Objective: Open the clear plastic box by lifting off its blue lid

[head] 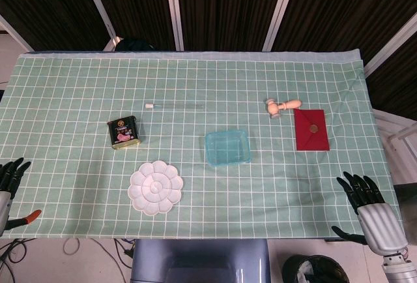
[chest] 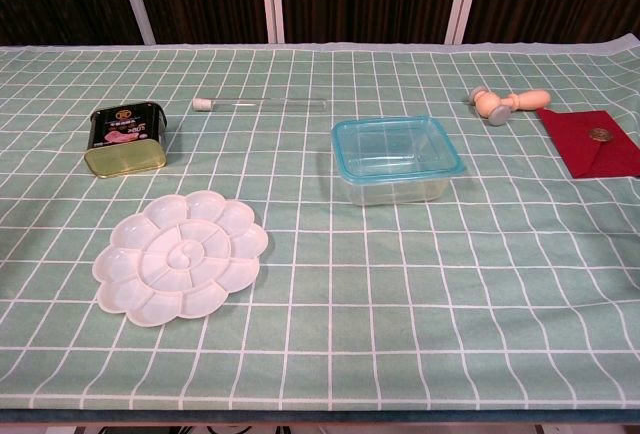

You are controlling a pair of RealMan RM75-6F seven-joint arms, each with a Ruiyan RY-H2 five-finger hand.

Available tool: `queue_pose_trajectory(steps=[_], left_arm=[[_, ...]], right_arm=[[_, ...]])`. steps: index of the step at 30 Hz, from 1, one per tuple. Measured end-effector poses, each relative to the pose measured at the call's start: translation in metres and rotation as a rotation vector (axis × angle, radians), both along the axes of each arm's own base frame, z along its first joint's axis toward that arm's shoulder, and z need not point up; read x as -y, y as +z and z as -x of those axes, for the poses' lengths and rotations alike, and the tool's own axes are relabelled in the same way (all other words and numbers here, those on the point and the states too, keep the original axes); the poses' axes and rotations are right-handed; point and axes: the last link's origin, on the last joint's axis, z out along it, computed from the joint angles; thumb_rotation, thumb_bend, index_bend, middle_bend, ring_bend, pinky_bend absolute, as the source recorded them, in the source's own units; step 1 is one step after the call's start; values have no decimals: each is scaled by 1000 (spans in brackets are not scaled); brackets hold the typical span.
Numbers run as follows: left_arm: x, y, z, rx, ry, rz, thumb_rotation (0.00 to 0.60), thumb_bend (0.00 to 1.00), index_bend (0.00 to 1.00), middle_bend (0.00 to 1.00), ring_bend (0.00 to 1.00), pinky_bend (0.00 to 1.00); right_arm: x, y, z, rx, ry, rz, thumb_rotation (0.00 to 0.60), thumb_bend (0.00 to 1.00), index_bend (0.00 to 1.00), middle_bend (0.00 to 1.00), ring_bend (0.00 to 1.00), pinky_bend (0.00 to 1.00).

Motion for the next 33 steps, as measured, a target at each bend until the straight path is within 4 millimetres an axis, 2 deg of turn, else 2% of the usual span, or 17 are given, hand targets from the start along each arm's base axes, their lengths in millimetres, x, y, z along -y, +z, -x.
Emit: queue_pose_trajectory(steps=[20, 33], left_arm=[[-4, -5, 2, -2, 35, 28, 600, 9, 0, 0, 0, 25], [-16, -16, -2, -34, 51, 27, 600, 9, 0, 0, 0, 25]], right_arm=[[7, 2, 5, 32, -77, 89, 600, 209, 0, 0, 0, 0], [19, -9, 11, 38, -137, 132, 600, 209, 0, 0, 0, 0]])
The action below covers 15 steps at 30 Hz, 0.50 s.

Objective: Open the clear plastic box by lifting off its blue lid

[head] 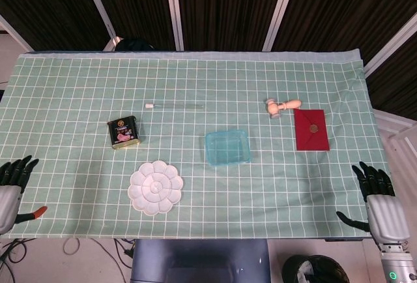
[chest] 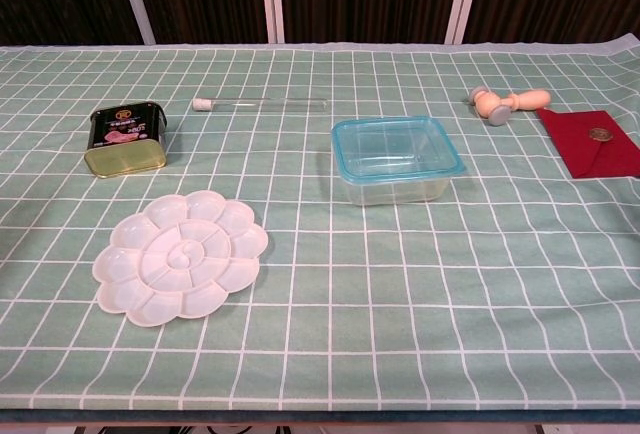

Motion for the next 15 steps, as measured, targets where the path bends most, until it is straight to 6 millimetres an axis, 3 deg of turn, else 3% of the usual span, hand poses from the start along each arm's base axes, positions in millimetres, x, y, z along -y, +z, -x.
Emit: queue_pose_trajectory(steps=[7, 15], left_arm=[[-13, -5, -30, 65, -11, -2, 600, 9, 0, 0, 0, 25], [-69, -15, -101, 100, -90, 41, 600, 9, 0, 0, 0, 25]], right_arm=[[1, -1, 1, 15, -12, 0, 600, 210, 0, 0, 0, 0], [1, -1, 1, 34, -31, -2, 600, 209, 0, 0, 0, 0]])
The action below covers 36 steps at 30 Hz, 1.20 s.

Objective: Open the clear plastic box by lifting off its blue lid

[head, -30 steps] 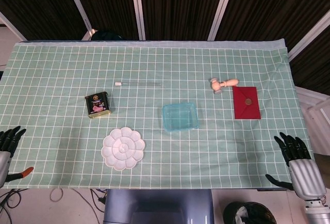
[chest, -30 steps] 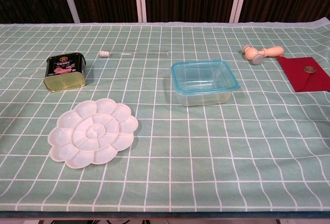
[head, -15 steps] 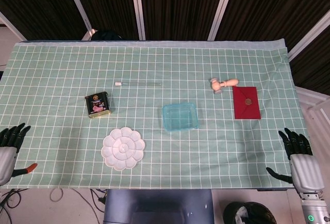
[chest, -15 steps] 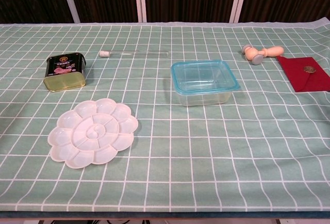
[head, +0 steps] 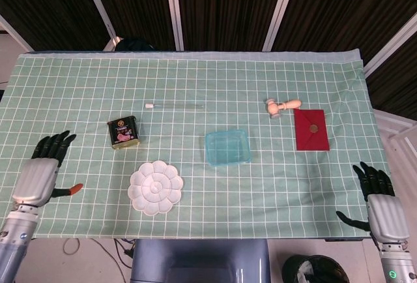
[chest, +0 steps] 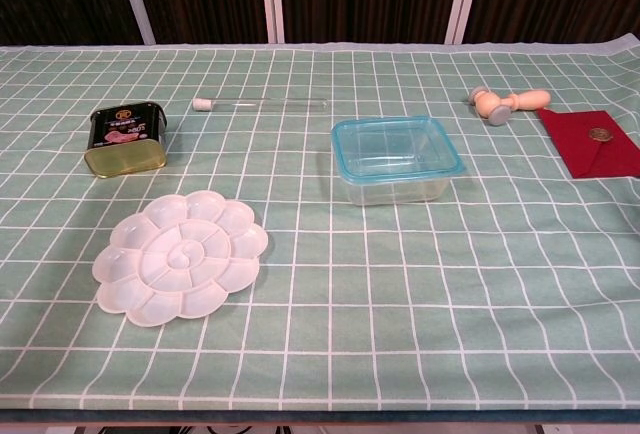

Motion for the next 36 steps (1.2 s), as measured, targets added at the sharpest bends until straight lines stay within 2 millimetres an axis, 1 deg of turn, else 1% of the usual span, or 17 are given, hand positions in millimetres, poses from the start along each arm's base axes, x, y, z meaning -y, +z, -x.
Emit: queue_pose_trajectory(steps=[4, 7, 10, 14, 16, 17, 20, 26, 29, 36], left_arm=[[-28, -11, -32, 6, -18, 36, 600, 9, 0, 0, 0, 25], [-50, -26, -58, 9, -30, 70, 600, 9, 0, 0, 0, 25], [-69, -46, -88, 14, -41, 114, 600, 5, 0, 0, 0, 25], [-89, -83, -132, 20, -44, 187, 600, 0, 0, 0, 0, 25], [-94, -100, -151, 24, -43, 221, 600, 0, 0, 0, 0, 25], [-97, -112, -164, 26, -43, 242, 600, 0, 0, 0, 0, 25], [-104, -136, -192, 21, -43, 274, 600, 0, 0, 0, 0, 25], [-114, -175, -225, 11, -5, 306, 600, 0, 0, 0, 0, 25], [-117, -190, -236, 7, 8, 316, 600, 0, 0, 0, 0, 25], [-121, -220, -253, 12, 46, 357, 600, 0, 0, 0, 0, 25]], right_arm=[[0, 0, 1, 12, -14, -4, 600, 209, 0, 0, 0, 0], [1, 0, 1, 22, -22, -8, 600, 209, 0, 0, 0, 0], [1, 0, 1, 29, -30, -10, 600, 209, 0, 0, 0, 0], [3, 0, 2, 42, -45, -10, 600, 209, 0, 0, 0, 0], [3, 1, 3, 46, -51, -9, 600, 209, 0, 0, 0, 0], [3, 1, 3, 48, -53, -9, 600, 209, 0, 0, 0, 0], [4, 1, 4, 57, -63, -11, 600, 209, 0, 0, 0, 0], [4, 1, 4, 68, -75, -18, 600, 209, 0, 0, 0, 0], [5, 1, 4, 71, -80, -23, 600, 209, 0, 0, 0, 0], [5, 0, 5, 77, -96, -37, 600, 209, 0, 0, 0, 0]])
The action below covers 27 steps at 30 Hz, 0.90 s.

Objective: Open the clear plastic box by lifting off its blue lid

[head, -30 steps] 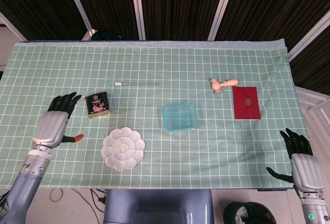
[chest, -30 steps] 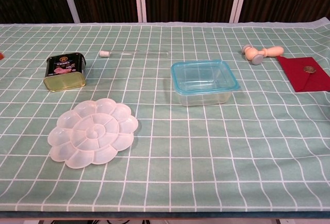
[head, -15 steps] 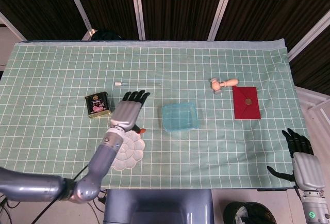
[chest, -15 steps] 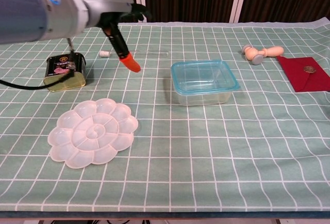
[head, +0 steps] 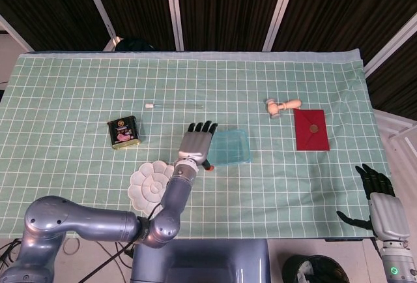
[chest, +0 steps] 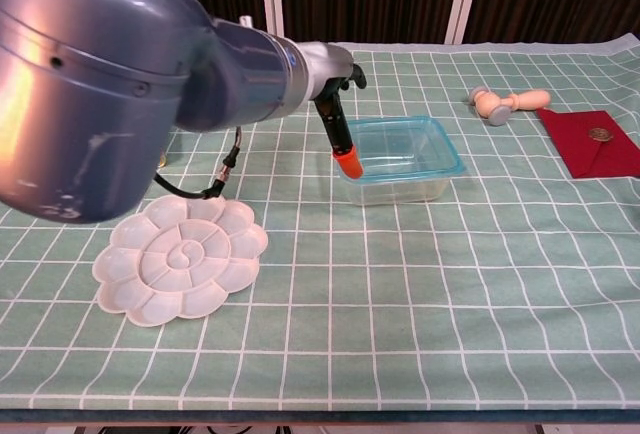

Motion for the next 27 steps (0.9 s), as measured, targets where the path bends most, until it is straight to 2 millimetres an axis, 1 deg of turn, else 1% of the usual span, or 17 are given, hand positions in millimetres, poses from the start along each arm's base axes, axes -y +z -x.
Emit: queue_pose_trajectory(steps=[7, 16, 18, 19, 21, 22, 23, 24, 25, 27], left_arm=[[-2, -23, -11, -3, 12, 33, 600, 0, 0, 0, 0, 25], [-8, -40, -19, 0, 19, 39, 600, 0, 0, 0, 0, 28], [-9, -45, -21, 0, 18, 42, 600, 0, 0, 0, 0, 50], [-10, -47, -23, 0, 16, 44, 600, 9, 0, 1, 7, 92], [-11, -51, -25, -1, 10, 47, 600, 66, 33, 47, 65, 199], [-12, -53, -26, -3, 5, 46, 600, 111, 85, 108, 136, 275], [-13, -55, -27, -6, -4, 39, 600, 133, 130, 160, 189, 326], [-14, -56, -27, -9, -13, 32, 600, 151, 198, 234, 263, 397], [-15, -57, -28, -13, -23, 24, 600, 154, 247, 289, 316, 444], [-16, -59, -29, -22, -53, 6, 600, 154, 286, 329, 349, 464]], right_arm=[[0, 0, 1, 5, -14, -10, 600, 209, 0, 0, 0, 0], [0, 0, 1, 12, -30, -26, 600, 209, 0, 0, 0, 0], [0, 0, 2, 14, -35, -27, 600, 209, 0, 0, 0, 0], [0, 0, 2, 14, -37, -28, 600, 209, 0, 0, 0, 0], [0, 0, 2, 14, -39, -29, 600, 209, 0, 0, 0, 0], [0, 0, 2, 14, -41, -30, 600, 209, 0, 0, 0, 0], [0, 0, 2, 14, -42, -32, 600, 209, 0, 0, 0, 0], [0, 0, 2, 14, -43, -33, 600, 209, 0, 0, 0, 0], [0, 0, 2, 14, -43, -33, 600, 209, 0, 0, 0, 0], [0, 0, 2, 14, -44, -32, 600, 209, 0, 0, 0, 0]])
